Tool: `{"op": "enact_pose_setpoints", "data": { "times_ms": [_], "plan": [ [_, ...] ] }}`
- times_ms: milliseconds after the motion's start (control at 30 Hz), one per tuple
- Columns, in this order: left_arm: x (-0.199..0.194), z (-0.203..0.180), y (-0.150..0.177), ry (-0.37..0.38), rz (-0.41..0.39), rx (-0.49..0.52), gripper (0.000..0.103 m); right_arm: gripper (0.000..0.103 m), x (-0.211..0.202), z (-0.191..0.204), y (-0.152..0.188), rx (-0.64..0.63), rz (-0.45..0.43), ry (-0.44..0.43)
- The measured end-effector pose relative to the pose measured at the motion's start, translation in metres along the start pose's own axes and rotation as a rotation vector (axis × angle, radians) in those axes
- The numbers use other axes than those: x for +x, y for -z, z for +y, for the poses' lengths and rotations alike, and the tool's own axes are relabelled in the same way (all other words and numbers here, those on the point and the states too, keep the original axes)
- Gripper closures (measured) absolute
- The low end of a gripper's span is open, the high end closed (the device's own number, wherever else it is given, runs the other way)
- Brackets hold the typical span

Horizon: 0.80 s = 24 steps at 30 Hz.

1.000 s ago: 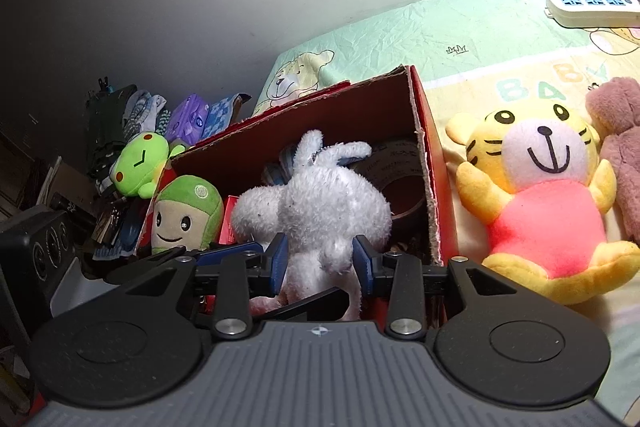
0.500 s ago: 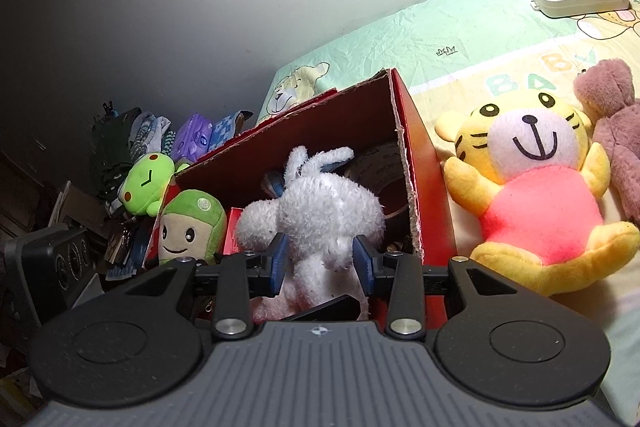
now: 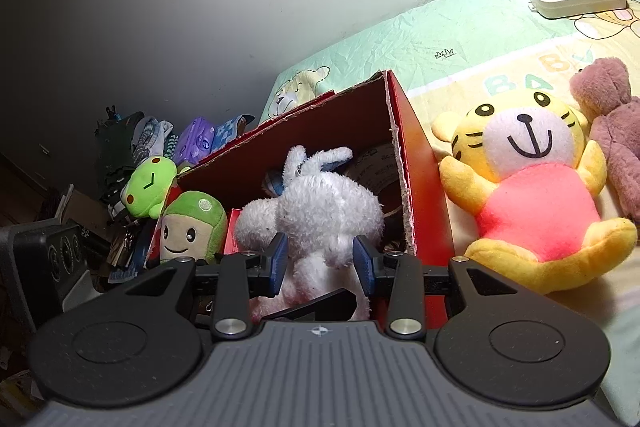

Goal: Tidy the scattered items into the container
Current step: 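Lower the grey-white bunny into the red box beside the white bunny, then open the right gripper and release the grey-white bunny in the box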

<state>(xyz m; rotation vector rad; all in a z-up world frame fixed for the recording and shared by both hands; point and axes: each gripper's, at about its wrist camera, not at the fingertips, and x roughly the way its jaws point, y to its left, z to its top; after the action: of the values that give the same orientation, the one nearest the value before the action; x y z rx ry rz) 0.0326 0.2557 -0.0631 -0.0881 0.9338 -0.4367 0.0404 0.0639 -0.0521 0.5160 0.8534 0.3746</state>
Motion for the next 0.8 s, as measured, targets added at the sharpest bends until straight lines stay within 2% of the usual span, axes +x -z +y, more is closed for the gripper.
{"op": "enact_pose_setpoints", "data": {
  "times_ms": [200,333,533,633,800],
  "plan": [
    [-0.002,-0.005,-0.001,-0.076,0.028,-0.003,0.001,0.062,-0.001,0.000,0.003,-0.009,-0.016,0.004],
    [-0.004,0.000,-0.001,-0.106,0.054,-0.042,0.001,0.061,-0.002,0.003,0.006,-0.030,-0.025,0.012],
    [-0.013,0.002,0.003,-0.175,0.043,-0.067,0.001,0.060,-0.004,0.006,0.010,-0.057,-0.034,0.031],
    [-0.018,-0.002,0.005,-0.229,0.032,-0.049,0.001,0.060,-0.006,0.008,0.013,-0.067,-0.030,0.034],
    [-0.025,-0.002,0.008,-0.256,0.023,-0.072,0.001,0.060,-0.009,0.010,0.017,-0.074,-0.026,0.044]
  ]
}}
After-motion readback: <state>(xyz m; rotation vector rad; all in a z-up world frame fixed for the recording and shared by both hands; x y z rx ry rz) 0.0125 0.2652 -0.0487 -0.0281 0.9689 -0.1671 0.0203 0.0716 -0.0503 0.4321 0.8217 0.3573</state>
